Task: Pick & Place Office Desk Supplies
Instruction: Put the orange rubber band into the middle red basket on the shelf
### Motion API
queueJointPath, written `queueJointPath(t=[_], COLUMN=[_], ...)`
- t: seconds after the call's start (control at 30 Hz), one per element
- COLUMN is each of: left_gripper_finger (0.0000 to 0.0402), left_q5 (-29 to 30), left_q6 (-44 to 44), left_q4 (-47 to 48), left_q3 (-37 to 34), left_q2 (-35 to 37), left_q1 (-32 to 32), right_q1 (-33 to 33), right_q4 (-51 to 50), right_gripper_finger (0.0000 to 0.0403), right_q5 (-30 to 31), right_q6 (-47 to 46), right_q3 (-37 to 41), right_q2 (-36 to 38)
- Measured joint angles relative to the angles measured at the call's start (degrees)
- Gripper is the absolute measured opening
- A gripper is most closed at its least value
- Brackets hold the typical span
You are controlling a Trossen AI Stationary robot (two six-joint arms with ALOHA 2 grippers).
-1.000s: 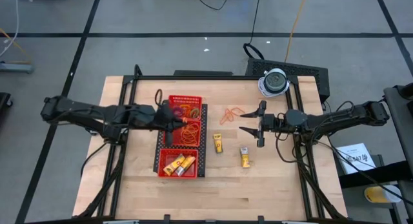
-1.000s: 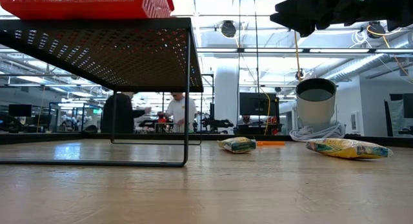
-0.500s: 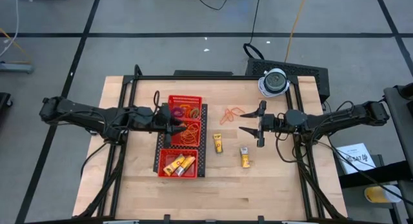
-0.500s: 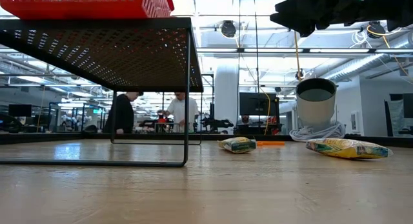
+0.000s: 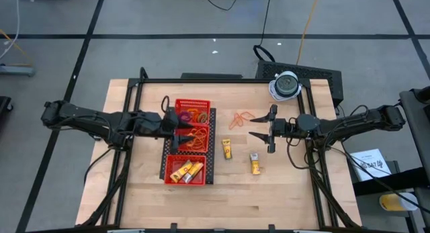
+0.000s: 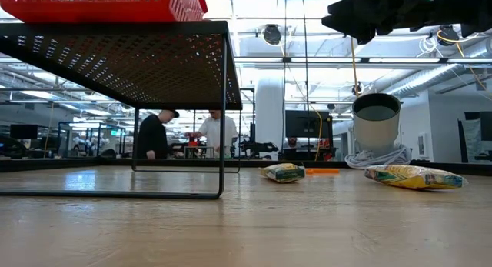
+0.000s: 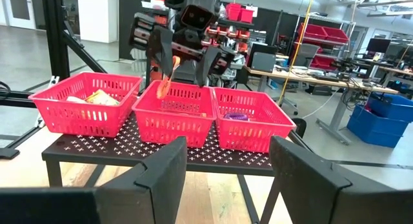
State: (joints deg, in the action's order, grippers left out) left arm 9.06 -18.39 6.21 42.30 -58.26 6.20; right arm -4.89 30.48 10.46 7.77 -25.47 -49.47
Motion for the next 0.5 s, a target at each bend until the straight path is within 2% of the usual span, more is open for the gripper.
queueJointPath(t=[0.17,0.27,0.5], left_gripper_finger=[0.0259,0.0260,0.0260], left_q5=[1.3,-1.3,-5.0], left_q6=[0.1,-1.8,-16.2], left_q4=[-1.1,-3.7,0.7], left_q3=[0.0,0.8,2.5], left_q2=[0.0,0.2,0.3], left_q1=[0.0,-0.1,-1.4], right_q1=[0.0,0.0,0.0], right_q4=[0.0,0.0,0.0], right_gripper_finger=[0.0210,0.0210,0.0210], right_q5=[0.0,0.0,0.0], right_q6=[0.0,0.0,0.0], right_q3=[0.0,0.0,0.0], right_q2=[0.0,0.0,0.0])
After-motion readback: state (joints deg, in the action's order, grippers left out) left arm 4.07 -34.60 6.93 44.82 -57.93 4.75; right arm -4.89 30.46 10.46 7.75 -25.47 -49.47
